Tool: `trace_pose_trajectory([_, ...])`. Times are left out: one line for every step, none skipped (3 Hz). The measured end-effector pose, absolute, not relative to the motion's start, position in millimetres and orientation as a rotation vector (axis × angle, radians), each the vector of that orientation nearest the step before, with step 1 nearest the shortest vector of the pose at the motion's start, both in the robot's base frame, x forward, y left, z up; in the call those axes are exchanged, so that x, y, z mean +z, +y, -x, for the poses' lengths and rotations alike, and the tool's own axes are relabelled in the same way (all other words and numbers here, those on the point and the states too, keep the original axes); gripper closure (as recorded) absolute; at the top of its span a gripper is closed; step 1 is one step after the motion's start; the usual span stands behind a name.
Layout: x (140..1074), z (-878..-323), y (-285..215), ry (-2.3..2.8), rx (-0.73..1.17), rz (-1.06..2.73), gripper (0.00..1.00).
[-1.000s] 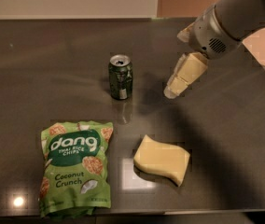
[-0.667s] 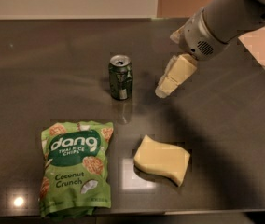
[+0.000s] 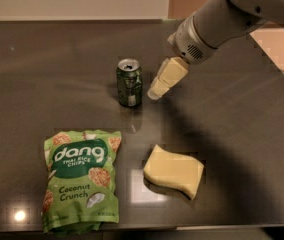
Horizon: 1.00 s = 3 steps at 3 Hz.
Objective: Pick green can
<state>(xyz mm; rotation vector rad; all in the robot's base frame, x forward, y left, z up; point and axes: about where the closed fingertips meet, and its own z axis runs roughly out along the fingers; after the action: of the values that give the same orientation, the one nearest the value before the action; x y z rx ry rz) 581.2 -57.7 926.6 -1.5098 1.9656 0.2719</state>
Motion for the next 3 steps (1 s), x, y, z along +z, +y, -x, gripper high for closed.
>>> trace_pose_trajectory([916.7, -595.6, -41.7, 1.977, 0.323, 1.489, 0.00])
trace_pose_trajectory([905.3, -605.4, -25.4, 1.997, 0.390, 1.473, 0.00])
trace_pose_trajectory([899.2, -610.5, -10.9, 2.004, 0.444, 1.469, 0.00])
